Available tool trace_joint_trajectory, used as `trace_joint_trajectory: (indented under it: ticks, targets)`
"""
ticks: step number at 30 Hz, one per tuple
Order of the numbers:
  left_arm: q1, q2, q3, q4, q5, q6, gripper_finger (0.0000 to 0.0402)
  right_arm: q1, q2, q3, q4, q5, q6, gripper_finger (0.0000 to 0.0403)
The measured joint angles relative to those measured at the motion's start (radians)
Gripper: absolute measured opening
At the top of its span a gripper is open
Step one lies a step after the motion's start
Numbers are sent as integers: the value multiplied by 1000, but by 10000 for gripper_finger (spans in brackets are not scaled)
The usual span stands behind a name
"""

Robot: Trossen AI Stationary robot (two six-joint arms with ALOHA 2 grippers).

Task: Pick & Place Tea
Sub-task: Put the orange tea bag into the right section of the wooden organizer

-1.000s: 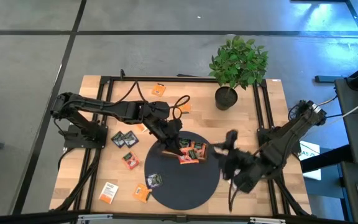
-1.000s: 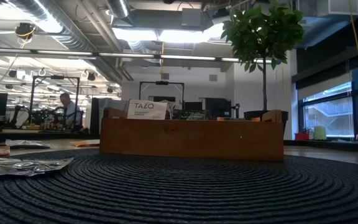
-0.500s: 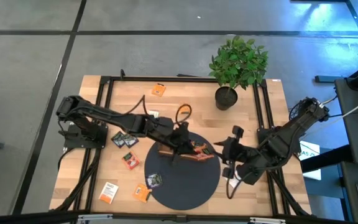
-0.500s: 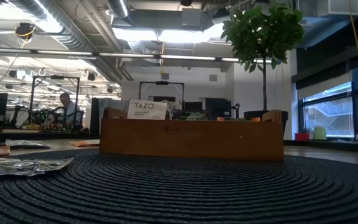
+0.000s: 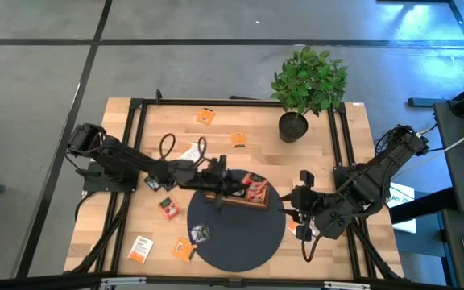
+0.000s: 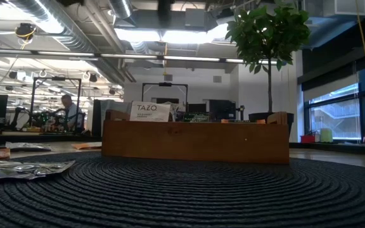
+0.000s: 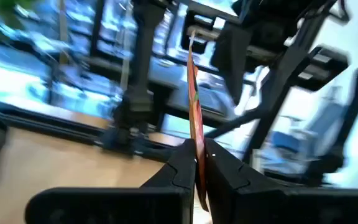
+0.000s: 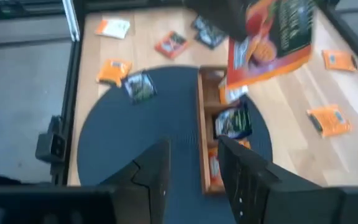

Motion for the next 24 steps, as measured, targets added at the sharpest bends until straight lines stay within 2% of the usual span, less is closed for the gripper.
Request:
trace_joint_trajectory:
  ticks: [2,4,9,13,17,24]
  targets:
    - [-32,0,-22,9,-88,71,14,-4,0,0,35,18,-49,137]
    - [-56,0,-29,2,-129,118,14,-11,3,0,76,32,-106,137]
    - [-78,0,-28,10,-136,131,16,-49,13,0,173,96,-256,137]
    - [-81,0,-28,11,-136,131,16,-104,20,0,208,89,-261,137]
    - [-88,0,-27,16,-123,138,16,-157,33,0,215,44,-264,137]
    - [-99,0,-26,36,-114,151,17,-215,67,0,254,-101,-261,134]
